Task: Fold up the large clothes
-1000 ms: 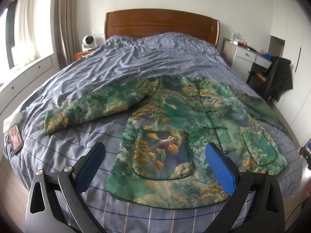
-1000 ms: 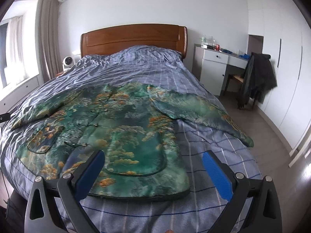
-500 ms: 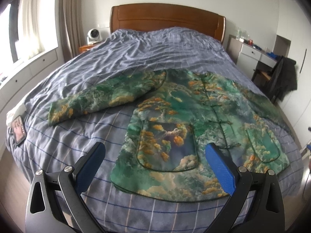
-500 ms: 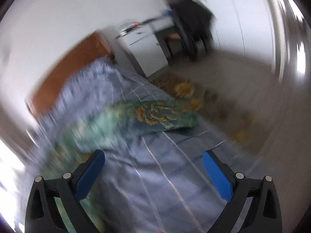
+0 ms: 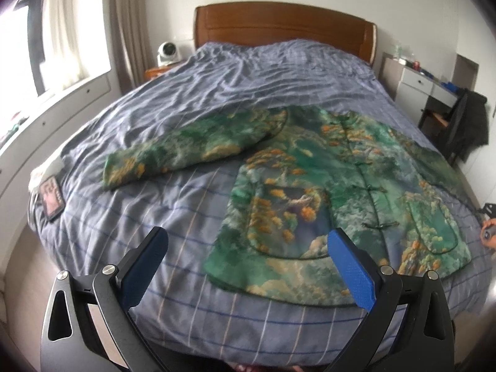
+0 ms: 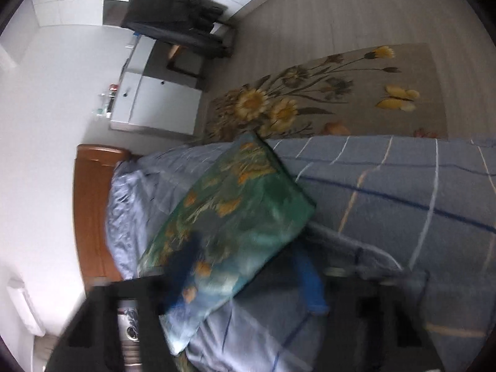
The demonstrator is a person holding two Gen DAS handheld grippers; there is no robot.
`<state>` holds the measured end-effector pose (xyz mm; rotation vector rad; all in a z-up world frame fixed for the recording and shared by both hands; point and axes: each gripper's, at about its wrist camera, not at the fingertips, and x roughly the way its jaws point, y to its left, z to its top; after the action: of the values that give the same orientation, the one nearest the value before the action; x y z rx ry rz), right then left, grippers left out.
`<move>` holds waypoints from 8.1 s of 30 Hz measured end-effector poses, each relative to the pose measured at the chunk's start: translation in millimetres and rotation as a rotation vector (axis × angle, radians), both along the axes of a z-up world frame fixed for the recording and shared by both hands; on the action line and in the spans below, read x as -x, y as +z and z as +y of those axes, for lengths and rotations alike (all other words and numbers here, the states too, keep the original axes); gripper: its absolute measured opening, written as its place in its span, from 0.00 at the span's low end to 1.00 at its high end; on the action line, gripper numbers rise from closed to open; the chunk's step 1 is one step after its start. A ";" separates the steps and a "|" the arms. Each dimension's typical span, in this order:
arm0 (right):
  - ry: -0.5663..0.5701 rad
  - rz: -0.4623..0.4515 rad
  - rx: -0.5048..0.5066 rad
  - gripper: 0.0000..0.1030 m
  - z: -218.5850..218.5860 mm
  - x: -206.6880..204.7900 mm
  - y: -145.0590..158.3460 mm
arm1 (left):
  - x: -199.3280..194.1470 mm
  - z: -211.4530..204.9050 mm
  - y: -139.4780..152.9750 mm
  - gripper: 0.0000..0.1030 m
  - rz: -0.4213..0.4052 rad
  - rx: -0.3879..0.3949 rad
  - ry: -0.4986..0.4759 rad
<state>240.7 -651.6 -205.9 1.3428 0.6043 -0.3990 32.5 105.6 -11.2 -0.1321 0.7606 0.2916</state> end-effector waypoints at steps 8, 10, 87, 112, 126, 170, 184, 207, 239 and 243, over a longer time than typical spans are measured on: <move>0.252 -0.087 0.649 0.11 63.7 -18.6 145.0 | -3.2 12.3 -19.5 0.99 0.033 0.051 0.050; 0.362 -0.161 0.817 0.11 108.7 -15.0 192.9 | -10.3 9.6 -25.7 0.99 0.048 0.070 0.038; 0.894 -0.082 1.048 0.56 337.0 194.5 125.0 | -440.3 -124.2 -96.8 0.47 0.273 0.123 -0.243; 1.107 0.120 0.893 0.57 371.1 -173.5 65.1 | -224.9 -67.8 -93.8 0.81 0.173 0.141 -0.341; 1.038 0.284 0.842 0.57 355.4 -251.8 77.6 | -256.4 -57.3 -81.9 0.81 0.179 0.133 -0.303; 1.239 -0.140 0.992 0.57 458.0 24.1 130.3 | -192.3 198.5 -131.7 0.92 0.002 0.523 0.238; 1.396 -0.190 1.042 0.57 522.6 95.4 131.1 | -173.5 280.8 -143.5 0.18 -0.100 0.572 0.610; 1.259 -0.171 0.978 0.57 486.8 130.6 137.4 | -231.3 -82.9 -106.1 0.95 0.166 -0.363 -0.432; 1.211 -0.103 0.828 0.17 607.2 -155.6 162.6 | -140.8 26.8 -92.5 0.95 0.081 0.072 -0.202; 1.228 0.042 0.798 0.20 594.3 -189.2 113.8 | -157.2 34.4 -93.6 0.95 0.105 0.088 -0.199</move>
<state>429.9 -57.2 -92.0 0.0669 1.0359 0.3355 189.6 140.0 -104.8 -0.1237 0.8842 0.0759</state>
